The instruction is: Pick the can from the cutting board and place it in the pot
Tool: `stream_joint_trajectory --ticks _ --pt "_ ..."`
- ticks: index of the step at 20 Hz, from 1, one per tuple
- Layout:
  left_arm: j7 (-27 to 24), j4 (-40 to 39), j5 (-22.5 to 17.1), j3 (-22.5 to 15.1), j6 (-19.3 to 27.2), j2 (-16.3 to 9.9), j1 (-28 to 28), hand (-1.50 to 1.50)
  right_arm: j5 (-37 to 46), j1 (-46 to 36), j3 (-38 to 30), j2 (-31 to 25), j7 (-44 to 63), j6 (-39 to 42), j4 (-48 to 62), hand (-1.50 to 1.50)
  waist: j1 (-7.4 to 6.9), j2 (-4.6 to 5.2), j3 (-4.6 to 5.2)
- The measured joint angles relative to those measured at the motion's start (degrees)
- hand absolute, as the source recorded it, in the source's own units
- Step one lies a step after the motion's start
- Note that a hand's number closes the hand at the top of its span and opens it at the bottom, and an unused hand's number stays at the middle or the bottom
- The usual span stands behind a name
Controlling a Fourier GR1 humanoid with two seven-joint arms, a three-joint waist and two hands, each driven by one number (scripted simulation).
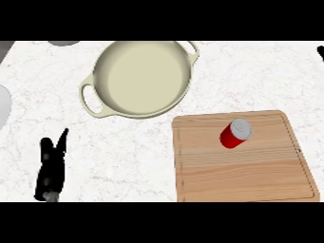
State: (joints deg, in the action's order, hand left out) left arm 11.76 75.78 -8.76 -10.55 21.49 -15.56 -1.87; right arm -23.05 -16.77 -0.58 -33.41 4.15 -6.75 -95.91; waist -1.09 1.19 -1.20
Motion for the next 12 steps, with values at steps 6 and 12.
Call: stream_joint_trajectory --ticks 6,12 --pt "25.8 30.8 0.2 -7.6 -0.5 -15.6 -36.6 0.0 1.5 -0.7 7.6 2.0 0.9 4.6 0.9 1.5 -3.15 -3.17 -2.76" --pt "26.6 31.2 3.6 -2.9 0.7 -21.8 -41.3 0.0 14.0 -0.9 9.1 -0.3 -2.5 -2.3 0.2 -1.5 1.73 -3.24 -0.24"
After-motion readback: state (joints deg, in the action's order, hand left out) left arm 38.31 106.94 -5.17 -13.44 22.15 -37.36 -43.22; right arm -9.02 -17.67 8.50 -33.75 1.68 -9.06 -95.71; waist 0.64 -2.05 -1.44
